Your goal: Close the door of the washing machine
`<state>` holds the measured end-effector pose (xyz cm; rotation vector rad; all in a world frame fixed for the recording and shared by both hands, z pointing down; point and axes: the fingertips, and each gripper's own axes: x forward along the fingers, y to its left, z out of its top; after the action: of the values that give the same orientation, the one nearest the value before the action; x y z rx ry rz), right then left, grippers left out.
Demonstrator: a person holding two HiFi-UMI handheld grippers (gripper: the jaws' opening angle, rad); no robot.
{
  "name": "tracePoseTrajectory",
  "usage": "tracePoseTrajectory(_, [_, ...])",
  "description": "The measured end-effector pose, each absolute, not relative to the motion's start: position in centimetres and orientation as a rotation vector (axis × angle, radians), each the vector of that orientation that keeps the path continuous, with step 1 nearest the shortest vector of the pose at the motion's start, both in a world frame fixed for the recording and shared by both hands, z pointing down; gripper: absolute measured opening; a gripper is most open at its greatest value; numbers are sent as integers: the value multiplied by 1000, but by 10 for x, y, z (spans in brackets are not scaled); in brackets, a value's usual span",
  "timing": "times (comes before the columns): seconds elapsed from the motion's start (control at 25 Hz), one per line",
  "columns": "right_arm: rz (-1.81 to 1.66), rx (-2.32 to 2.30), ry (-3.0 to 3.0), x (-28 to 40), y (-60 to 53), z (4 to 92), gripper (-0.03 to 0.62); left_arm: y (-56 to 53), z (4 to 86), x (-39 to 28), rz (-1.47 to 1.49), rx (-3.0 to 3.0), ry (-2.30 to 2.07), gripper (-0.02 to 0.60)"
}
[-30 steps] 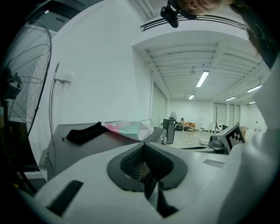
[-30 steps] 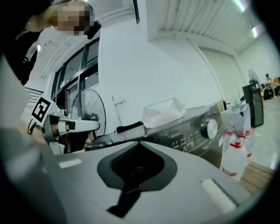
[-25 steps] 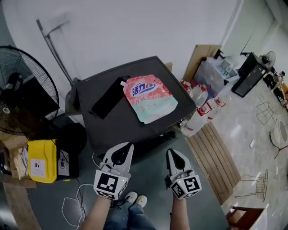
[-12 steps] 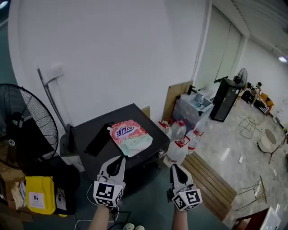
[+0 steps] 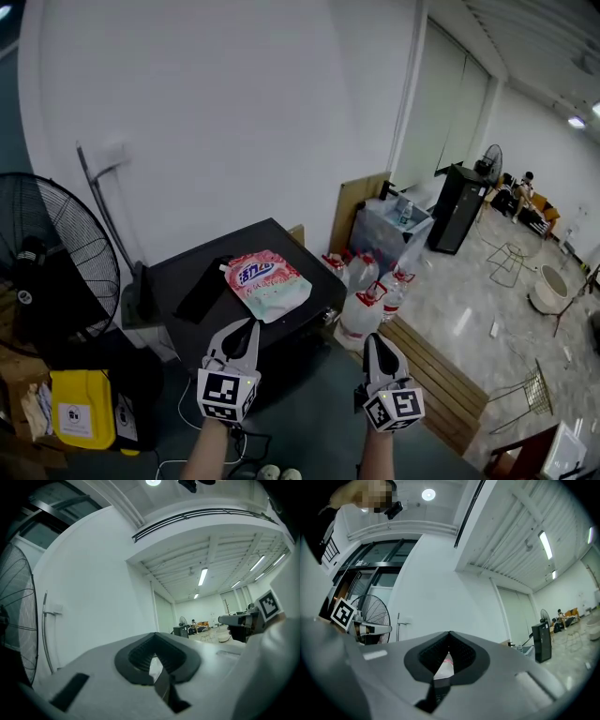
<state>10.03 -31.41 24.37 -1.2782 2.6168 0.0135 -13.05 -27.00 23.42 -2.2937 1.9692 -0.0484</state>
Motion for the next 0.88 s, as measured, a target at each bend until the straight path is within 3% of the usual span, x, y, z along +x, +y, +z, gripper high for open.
tracePoseTrajectory(0.88, [12, -1330, 2655, 95, -313, 251, 11, -271, 249, -131, -64, -2336, 1963, 8])
